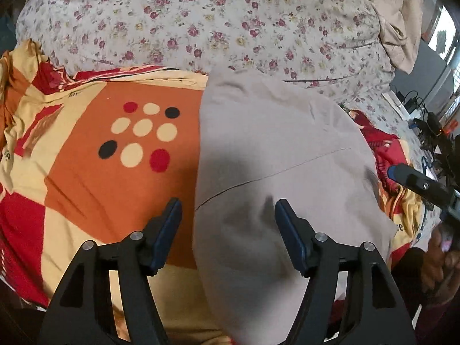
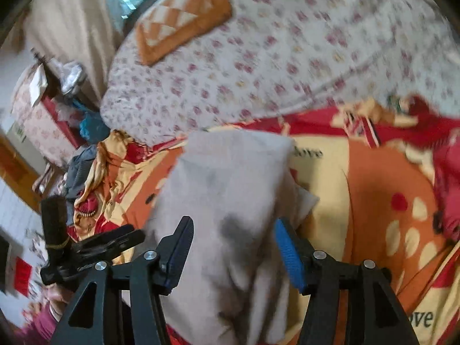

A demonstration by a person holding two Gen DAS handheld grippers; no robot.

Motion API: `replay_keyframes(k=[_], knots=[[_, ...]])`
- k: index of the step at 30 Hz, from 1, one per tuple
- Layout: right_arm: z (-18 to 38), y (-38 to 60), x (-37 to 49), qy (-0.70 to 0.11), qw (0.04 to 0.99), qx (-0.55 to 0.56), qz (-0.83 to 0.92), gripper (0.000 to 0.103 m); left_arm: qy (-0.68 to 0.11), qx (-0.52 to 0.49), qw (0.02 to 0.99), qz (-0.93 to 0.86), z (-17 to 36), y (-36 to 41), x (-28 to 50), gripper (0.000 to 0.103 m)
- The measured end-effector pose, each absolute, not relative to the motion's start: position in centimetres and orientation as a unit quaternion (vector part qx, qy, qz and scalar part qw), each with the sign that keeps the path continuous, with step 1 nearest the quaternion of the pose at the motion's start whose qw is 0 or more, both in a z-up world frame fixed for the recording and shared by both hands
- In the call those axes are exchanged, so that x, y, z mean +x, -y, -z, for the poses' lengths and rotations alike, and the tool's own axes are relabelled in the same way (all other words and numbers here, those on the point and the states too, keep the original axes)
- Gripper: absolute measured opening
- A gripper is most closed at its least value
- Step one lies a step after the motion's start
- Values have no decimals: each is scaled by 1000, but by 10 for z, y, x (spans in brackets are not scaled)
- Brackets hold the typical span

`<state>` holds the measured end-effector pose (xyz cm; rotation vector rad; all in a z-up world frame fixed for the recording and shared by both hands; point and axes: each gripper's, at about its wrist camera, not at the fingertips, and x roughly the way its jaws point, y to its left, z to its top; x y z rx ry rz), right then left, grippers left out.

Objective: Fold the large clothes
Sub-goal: 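Lower the folded edge onto the bundle and open both tools, then press the folded beige jacket flat with both tools, fingers open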

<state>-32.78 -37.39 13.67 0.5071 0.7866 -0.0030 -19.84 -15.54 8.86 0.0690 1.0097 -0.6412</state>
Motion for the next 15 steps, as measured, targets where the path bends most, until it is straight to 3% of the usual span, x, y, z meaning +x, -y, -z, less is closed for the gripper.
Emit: replay_keyframes(k=[10,15], knots=[[-96,347,-278,-439,887,133,52,55,-468,76,837,274,-69,181,-192,67],[-69,365,-281,-449,875,171,60,56,-462,79,841,269,-65,187,-193,68]])
